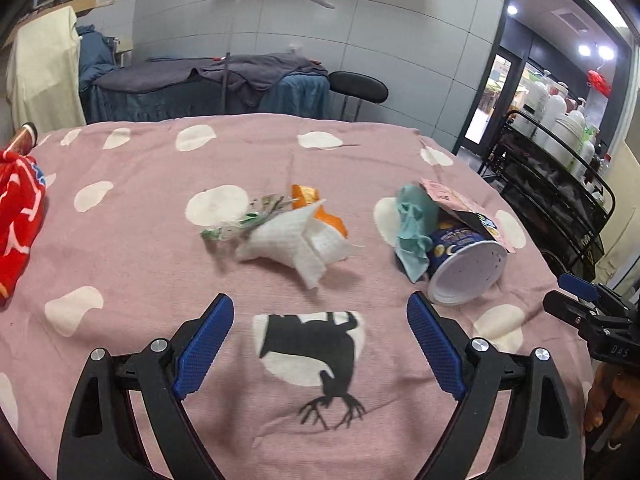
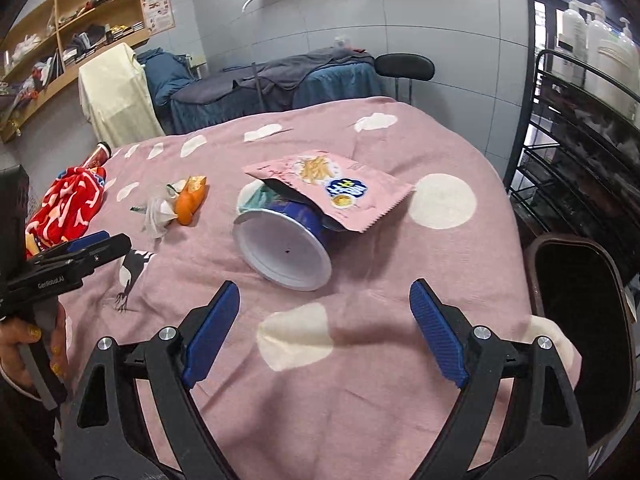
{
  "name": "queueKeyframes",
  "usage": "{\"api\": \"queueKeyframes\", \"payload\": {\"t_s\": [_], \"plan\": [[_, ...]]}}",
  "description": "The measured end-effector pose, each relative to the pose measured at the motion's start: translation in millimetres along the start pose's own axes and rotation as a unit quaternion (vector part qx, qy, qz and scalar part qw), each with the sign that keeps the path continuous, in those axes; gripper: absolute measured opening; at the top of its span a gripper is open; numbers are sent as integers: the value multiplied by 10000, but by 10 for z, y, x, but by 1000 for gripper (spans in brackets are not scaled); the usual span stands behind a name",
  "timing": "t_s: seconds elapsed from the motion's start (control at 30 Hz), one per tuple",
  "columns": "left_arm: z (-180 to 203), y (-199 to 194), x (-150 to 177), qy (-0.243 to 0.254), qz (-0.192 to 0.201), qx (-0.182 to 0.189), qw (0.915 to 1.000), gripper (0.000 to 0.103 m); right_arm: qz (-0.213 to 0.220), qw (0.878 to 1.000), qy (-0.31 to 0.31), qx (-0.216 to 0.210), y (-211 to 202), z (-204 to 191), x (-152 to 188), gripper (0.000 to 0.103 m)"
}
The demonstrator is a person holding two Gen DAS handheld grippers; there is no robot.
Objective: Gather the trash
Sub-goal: 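Move both tools back over the table toward the remaining trash, then grasp the blue cup with the right tool while the left tool grasps the wet wipe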
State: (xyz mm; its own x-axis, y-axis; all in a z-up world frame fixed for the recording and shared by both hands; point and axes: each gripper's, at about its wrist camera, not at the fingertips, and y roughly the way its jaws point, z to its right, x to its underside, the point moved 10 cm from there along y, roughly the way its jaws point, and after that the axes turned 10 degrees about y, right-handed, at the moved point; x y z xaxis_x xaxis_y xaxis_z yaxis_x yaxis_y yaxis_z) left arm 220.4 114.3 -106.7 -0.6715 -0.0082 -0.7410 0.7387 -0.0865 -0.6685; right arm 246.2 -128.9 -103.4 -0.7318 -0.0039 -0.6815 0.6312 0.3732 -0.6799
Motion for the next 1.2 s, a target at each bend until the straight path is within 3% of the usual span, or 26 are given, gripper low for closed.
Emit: {"api": "queueKeyframes", "payload": {"t_s": [0.23, 0.47, 0.8, 1.03, 1.13, 1.2], "plan": [[-68, 135, 14, -14, -214, 112, 9997, 76, -295, 9995, -118, -58, 208, -192, -8, 86], [-77, 429, 30, -79, -578, 237, 9980, 74, -791, 9966, 207, -138, 475, -114, 23, 73], [-163, 609, -77, -306, -659, 273, 9970, 73, -1197, 9910, 600, -65, 871, -12, -75, 58], [-240, 670, -174, -474, -570, 197, 9971, 71, -1292, 9887, 753, -134, 978, 26, -74, 26], [-263, 687, -197, -488, -538, 156, 9972, 54, -1213, 9896, 761, -156, 955, 26, -90, 14], [-269, 694, -204, -562, -515, 211, 9969, 46, -1134, 9911, 679, -162, 929, -1, -104, 12]]}}
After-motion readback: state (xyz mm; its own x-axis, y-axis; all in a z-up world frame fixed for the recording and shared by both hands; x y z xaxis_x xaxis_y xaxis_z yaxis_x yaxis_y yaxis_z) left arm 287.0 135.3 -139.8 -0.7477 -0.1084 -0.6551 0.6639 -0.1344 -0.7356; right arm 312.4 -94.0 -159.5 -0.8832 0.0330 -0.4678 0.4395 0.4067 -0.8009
